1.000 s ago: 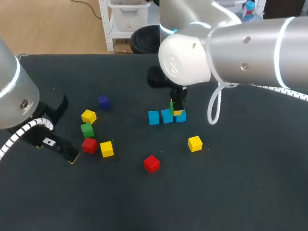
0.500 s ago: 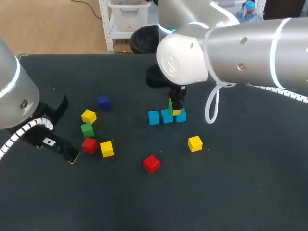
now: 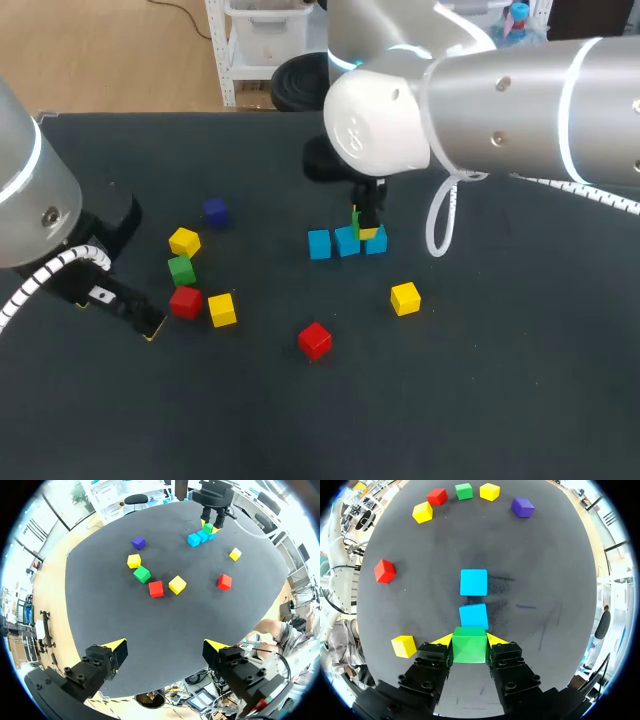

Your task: Place the blue cubes, place green cubes on the blue cubes, place the yellow cubes on the green cubes, then place the red cubes on the yellow cubes, and place purple cube on the red cubes.

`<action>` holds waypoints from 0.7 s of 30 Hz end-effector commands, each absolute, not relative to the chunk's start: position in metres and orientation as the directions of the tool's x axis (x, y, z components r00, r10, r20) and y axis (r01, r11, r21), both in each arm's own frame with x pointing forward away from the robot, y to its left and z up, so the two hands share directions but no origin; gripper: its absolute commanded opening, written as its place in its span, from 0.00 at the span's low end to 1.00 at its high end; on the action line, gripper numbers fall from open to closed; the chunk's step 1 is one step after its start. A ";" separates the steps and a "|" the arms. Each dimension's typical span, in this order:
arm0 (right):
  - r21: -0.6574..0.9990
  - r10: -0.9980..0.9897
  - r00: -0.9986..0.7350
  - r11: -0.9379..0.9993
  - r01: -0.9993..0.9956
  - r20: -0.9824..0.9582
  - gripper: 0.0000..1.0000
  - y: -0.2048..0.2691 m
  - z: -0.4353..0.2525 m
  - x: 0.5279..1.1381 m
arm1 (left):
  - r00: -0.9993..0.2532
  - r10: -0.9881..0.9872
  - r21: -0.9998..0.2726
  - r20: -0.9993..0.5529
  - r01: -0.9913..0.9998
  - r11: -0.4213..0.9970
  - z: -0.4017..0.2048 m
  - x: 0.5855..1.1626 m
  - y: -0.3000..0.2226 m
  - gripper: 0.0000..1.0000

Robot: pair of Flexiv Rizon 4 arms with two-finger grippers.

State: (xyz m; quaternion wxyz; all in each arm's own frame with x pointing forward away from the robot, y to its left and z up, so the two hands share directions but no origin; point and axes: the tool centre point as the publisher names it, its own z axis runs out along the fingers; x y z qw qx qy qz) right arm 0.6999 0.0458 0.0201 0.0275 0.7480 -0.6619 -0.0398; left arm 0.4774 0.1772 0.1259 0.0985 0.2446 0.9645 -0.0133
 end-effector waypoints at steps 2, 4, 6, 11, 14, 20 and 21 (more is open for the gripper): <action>0.100 -0.992 0.123 -0.125 -0.987 -0.022 0.03 0.047 0.019 0.702 | -0.860 0.471 0.020 -0.197 0.477 0.879 0.125 0.478 0.178 1.00; 0.103 -0.992 0.124 -0.126 -0.987 -0.021 0.06 0.048 0.019 0.702 | -0.860 0.471 0.020 -0.197 0.477 0.879 0.125 0.478 0.178 1.00; 0.105 -0.992 0.124 -0.126 -0.987 -0.020 0.08 0.048 0.018 0.702 | -0.860 0.471 0.020 -0.197 0.477 0.879 0.125 0.478 0.178 1.00; 0.109 -0.993 0.120 -0.121 -0.987 -0.018 0.09 0.047 0.017 0.702 | -0.860 0.471 0.020 -0.197 0.477 0.879 0.125 0.478 0.178 1.00; 0.107 -0.993 0.120 -0.121 -0.987 -0.017 0.11 0.047 0.017 0.703 | -0.860 0.471 0.020 -0.197 0.477 0.879 0.125 0.478 0.178 1.00; 0.106 -0.993 0.120 -0.121 -0.987 -0.017 0.13 0.047 0.017 0.704 | -0.860 0.471 0.020 -0.197 0.477 0.879 0.125 0.478 0.178 1.00; 0.106 -0.993 0.119 -0.121 -0.987 -0.018 0.14 0.047 0.017 0.704 | -0.860 0.471 0.020 -0.197 0.477 0.879 0.125 0.478 0.178 1.00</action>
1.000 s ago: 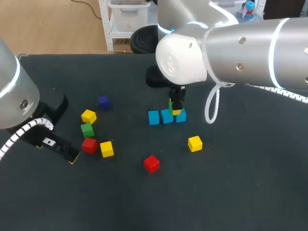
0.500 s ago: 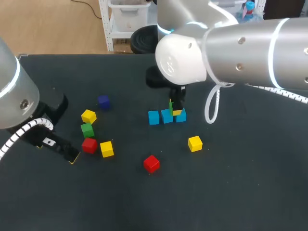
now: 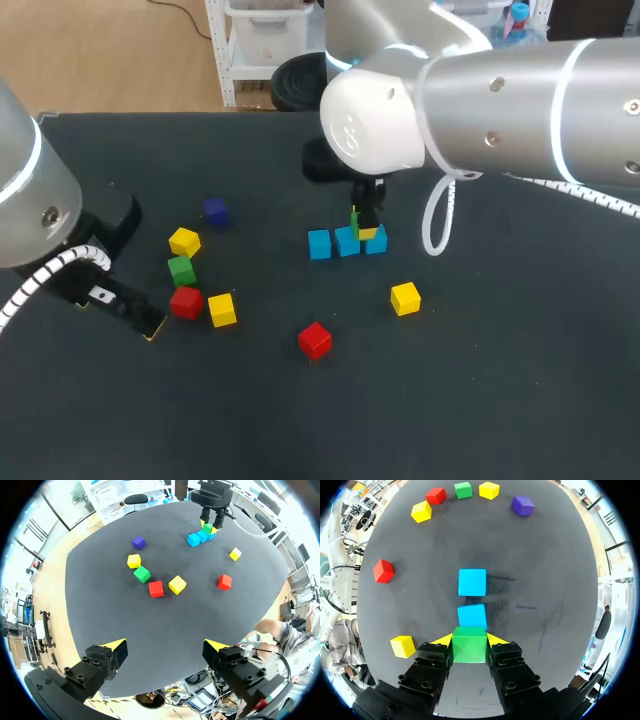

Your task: Place the blue cubes, place green cubes on the blue cubes, place the yellow cubes on the green cubes, then place the red cubes on the yellow cubes, and place purple cube on the red cubes.

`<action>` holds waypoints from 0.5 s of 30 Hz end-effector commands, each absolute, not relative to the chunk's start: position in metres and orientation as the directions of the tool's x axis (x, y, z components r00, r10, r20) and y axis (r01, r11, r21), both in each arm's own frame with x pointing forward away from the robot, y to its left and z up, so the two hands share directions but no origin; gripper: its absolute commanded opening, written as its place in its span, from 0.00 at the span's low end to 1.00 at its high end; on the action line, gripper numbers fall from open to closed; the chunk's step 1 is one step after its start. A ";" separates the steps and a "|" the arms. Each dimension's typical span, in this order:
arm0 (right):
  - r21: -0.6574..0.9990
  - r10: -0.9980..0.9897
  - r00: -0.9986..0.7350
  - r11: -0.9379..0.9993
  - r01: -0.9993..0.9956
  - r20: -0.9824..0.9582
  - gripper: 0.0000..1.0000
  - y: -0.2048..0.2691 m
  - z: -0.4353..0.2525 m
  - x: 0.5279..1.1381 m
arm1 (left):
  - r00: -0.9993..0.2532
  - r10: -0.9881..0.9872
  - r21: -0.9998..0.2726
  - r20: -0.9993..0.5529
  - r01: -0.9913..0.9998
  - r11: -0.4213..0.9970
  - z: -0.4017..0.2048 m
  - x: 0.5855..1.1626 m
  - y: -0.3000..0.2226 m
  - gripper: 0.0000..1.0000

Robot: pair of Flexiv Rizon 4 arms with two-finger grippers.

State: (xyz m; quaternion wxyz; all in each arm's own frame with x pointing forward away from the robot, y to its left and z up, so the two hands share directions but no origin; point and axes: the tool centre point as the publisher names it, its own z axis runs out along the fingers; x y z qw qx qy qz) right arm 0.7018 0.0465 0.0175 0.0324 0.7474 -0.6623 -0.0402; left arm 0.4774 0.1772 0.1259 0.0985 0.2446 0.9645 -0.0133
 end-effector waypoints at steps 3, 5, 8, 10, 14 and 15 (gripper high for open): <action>0.106 -0.993 0.120 -0.121 -0.987 -0.016 0.13 0.047 0.018 0.704 | -0.860 0.471 0.020 -0.197 0.477 0.879 0.125 0.478 0.178 1.00; 0.107 -0.993 0.120 -0.121 -0.987 -0.015 0.13 0.047 0.017 0.704 | -0.860 0.471 0.020 -0.197 0.477 0.879 0.125 0.478 0.178 1.00; 0.110 -0.993 0.117 -0.118 -0.987 -0.015 0.13 0.046 0.016 0.704 | -0.860 0.471 0.020 -0.197 0.477 0.879 0.125 0.478 0.178 1.00; 0.113 -0.993 0.116 -0.117 -0.987 -0.015 0.16 0.046 0.016 0.703 | -0.860 0.471 0.020 -0.197 0.477 0.879 0.125 0.478 0.178 1.00; 0.113 -0.993 0.114 -0.116 -0.987 -0.020 0.40 0.046 0.016 0.703 | -0.860 0.471 0.020 -0.197 0.477 0.879 0.125 0.478 0.178 1.00; 0.113 -0.993 0.114 -0.116 -0.987 -0.021 0.47 0.047 0.016 0.703 | -0.860 0.471 0.020 -0.197 0.477 0.879 0.125 0.478 0.178 1.00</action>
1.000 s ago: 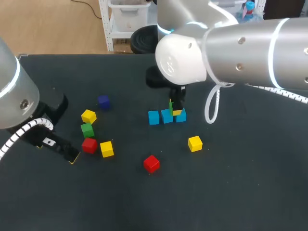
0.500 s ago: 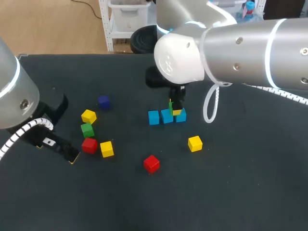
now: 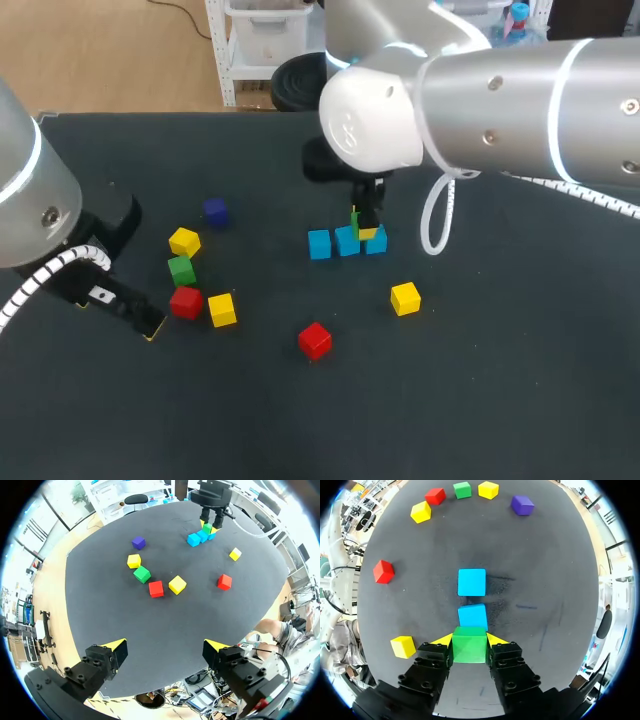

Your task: Place the blue cubes, place green cubes on the blue cubes, place the yellow cubes on the green cubes, then place the red cubes on the yellow cubes, and place purple cube on the red cubes.

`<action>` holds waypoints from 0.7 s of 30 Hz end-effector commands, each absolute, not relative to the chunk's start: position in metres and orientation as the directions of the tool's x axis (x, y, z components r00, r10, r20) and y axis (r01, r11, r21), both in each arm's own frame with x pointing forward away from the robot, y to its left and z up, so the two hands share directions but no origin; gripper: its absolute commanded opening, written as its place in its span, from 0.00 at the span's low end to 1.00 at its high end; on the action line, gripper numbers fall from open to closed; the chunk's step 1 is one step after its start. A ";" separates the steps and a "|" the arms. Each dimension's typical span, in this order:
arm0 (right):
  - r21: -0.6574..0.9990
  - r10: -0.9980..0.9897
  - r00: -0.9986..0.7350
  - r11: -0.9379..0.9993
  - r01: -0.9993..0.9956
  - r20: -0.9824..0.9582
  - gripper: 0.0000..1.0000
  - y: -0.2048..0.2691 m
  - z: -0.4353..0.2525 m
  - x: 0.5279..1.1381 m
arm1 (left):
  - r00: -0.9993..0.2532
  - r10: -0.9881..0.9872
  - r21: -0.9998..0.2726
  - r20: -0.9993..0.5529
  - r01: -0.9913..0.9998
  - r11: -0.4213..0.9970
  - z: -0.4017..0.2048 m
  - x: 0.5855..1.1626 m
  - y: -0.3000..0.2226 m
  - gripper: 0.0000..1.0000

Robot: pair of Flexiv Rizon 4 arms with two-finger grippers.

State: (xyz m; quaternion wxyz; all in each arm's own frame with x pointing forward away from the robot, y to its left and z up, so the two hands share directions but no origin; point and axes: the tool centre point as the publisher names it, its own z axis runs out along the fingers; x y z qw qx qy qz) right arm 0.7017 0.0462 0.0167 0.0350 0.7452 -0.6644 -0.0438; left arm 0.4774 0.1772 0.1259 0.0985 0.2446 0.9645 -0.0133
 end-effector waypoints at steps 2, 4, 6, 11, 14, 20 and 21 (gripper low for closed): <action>0.113 -0.993 0.114 -0.116 -0.987 -0.023 1.00 0.047 0.016 0.702 | -0.860 0.471 0.020 -0.197 0.477 0.879 0.125 0.478 0.178 1.00; 0.110 -0.993 0.111 -0.113 -0.987 -0.026 1.00 0.048 0.016 0.702 | -0.860 0.471 0.020 -0.197 0.477 0.879 0.125 0.478 0.178 1.00; 0.105 -0.994 0.107 -0.110 -0.988 -0.030 1.00 0.048 0.018 0.702 | -0.860 0.471 0.020 -0.197 0.477 0.879 0.125 0.478 0.178 1.00; 0.084 -0.995 0.099 -0.101 -0.991 -0.034 1.00 0.045 0.021 0.703 | -0.860 0.471 0.020 -0.197 0.477 0.879 0.125 0.478 0.178 1.00; 0.035 -0.996 0.082 -0.083 -0.996 -0.030 1.00 0.039 0.028 0.703 | -0.860 0.471 0.020 -0.197 0.477 0.879 0.125 0.478 0.178 1.00; -0.060 -0.999 0.012 -0.009 -0.998 -0.038 1.00 0.016 0.049 0.703 | -0.860 0.471 0.020 -0.197 0.477 0.879 0.125 0.478 0.178 1.00; -0.069 -0.999 -0.002 0.005 -0.998 -0.041 1.00 0.011 0.052 0.703 | -0.860 0.471 0.020 -0.197 0.477 0.879 0.125 0.478 0.178 1.00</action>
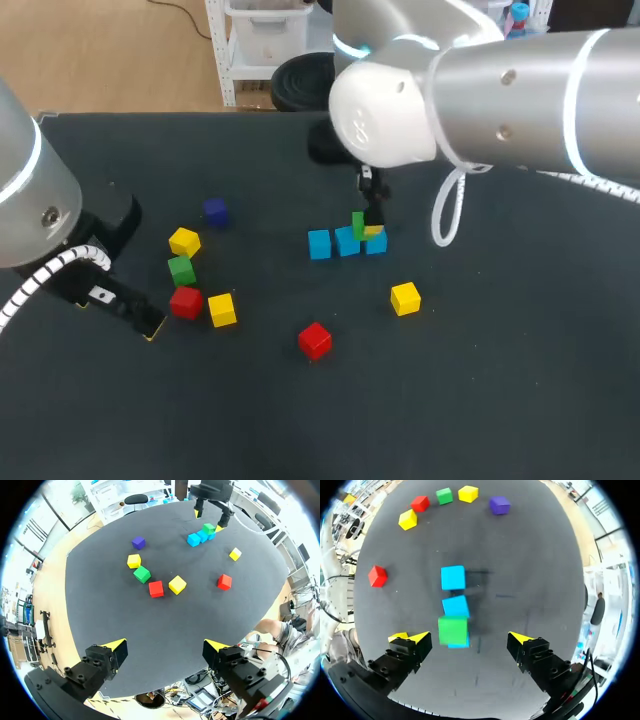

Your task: Place the blue cubes, place green cubes on the blue cubes, place the yellow cubes on the green cubes, then place the red cubes on the yellow cubes, and place purple cube on the red cubes.

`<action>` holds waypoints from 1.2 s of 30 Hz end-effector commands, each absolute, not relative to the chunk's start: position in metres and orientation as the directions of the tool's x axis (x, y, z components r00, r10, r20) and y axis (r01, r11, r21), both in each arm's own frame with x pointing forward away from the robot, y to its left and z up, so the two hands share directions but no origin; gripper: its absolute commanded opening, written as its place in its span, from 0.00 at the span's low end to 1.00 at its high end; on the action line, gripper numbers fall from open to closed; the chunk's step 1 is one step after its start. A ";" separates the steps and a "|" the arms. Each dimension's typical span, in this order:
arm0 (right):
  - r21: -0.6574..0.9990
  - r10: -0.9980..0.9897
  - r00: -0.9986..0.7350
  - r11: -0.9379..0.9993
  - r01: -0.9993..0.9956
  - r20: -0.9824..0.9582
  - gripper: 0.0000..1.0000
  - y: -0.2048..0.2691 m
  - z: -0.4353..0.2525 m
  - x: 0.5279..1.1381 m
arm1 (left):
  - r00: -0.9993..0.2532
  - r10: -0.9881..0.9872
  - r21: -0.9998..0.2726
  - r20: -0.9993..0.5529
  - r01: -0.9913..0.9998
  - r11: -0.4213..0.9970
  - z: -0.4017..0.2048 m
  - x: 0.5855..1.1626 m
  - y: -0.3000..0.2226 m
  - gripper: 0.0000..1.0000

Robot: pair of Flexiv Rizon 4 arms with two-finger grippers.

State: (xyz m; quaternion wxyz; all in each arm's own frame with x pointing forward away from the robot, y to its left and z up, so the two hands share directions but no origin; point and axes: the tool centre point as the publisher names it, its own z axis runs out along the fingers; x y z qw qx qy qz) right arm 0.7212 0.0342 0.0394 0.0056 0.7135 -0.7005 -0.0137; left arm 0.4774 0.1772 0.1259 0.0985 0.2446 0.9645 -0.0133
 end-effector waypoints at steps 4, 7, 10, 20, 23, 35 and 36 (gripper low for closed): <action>-0.098 -0.997 -0.042 0.048 -0.994 -0.063 1.00 -0.011 0.064 0.703 | -0.860 0.471 0.020 -0.197 0.477 0.879 0.125 0.478 0.178 1.00; -0.102 -0.993 -0.034 0.046 -0.994 -0.116 1.00 -0.028 0.070 0.700 | -0.860 0.471 0.020 -0.197 0.477 0.879 0.125 0.478 0.178 1.00; -0.089 -0.984 0.001 0.015 -0.996 -0.180 1.00 -0.047 0.071 0.696 | -0.860 0.471 0.020 -0.197 0.477 0.879 0.125 0.478 0.178 1.00; -0.019 -0.988 -0.034 0.038 -0.999 -0.149 1.00 -0.096 0.061 0.687 | -0.860 0.471 0.020 -0.197 0.477 0.879 0.125 0.478 0.178 1.00; -0.012 -0.989 -0.059 0.062 -0.998 -0.135 1.00 -0.107 0.059 0.684 | -0.860 0.471 0.020 -0.197 0.477 0.879 0.125 0.478 0.178 1.00; -0.011 -0.987 -0.110 0.112 -0.994 -0.115 1.00 -0.120 0.061 0.683 | -0.860 0.471 0.020 -0.197 0.477 0.879 0.125 0.478 0.178 1.00; -0.011 -0.987 -0.110 0.112 -0.994 -0.115 1.00 -0.120 0.061 0.683 | -0.860 0.471 0.020 -0.197 0.477 0.879 0.125 0.478 0.178 1.00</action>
